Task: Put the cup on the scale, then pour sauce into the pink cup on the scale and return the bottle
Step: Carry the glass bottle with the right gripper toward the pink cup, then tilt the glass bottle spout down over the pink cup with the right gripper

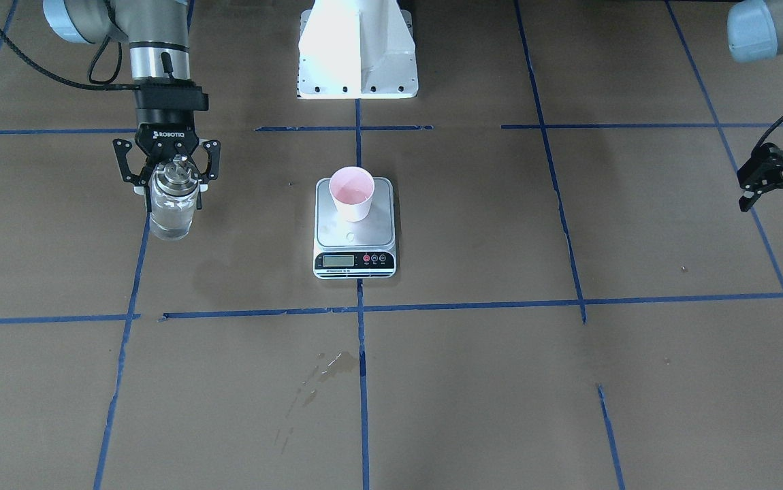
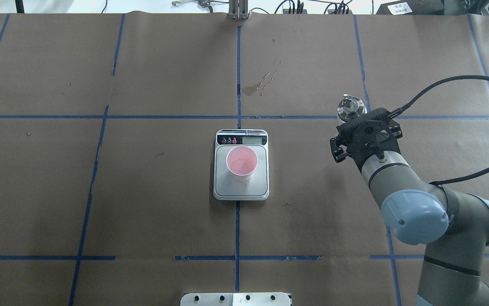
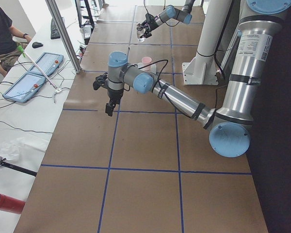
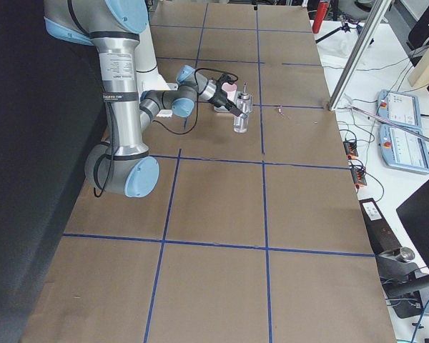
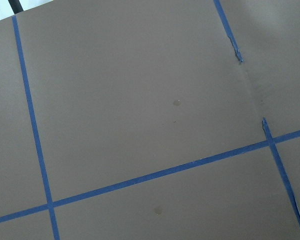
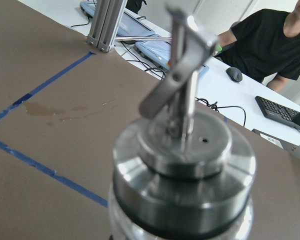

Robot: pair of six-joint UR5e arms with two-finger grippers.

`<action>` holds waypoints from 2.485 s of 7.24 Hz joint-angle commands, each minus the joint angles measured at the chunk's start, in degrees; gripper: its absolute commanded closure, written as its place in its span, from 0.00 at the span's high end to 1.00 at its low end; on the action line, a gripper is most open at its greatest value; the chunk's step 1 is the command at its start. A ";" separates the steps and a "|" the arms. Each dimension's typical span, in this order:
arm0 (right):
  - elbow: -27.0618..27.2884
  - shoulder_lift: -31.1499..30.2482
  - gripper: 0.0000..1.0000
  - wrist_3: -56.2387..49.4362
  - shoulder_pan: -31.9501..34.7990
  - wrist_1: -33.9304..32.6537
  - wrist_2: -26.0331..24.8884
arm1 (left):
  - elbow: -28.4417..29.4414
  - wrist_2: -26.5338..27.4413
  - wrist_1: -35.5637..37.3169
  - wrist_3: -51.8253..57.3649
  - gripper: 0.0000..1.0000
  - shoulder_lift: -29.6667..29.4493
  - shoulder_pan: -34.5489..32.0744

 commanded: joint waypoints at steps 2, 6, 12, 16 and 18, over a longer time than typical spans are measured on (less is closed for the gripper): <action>-1.70 5.03 0.00 -12.37 -4.10 -0.56 -6.67 | 0.90 -0.08 -0.20 17.27 1.00 4.18 -5.91; -6.88 9.51 0.00 -17.38 -7.46 -4.13 -15.37 | 7.75 -1.13 -6.96 22.88 1.00 9.03 -16.66; -7.59 16.64 0.00 -33.36 -9.49 -30.24 -19.07 | 11.98 -1.40 -11.54 24.48 1.00 9.30 -17.29; -10.58 20.77 0.00 -37.50 -9.31 -37.47 -23.37 | 12.86 -3.51 -11.46 24.39 1.00 9.30 -17.29; -12.86 20.77 0.00 -39.35 -9.31 -38.17 -26.72 | 12.86 -3.51 -11.46 24.39 1.00 9.30 -17.38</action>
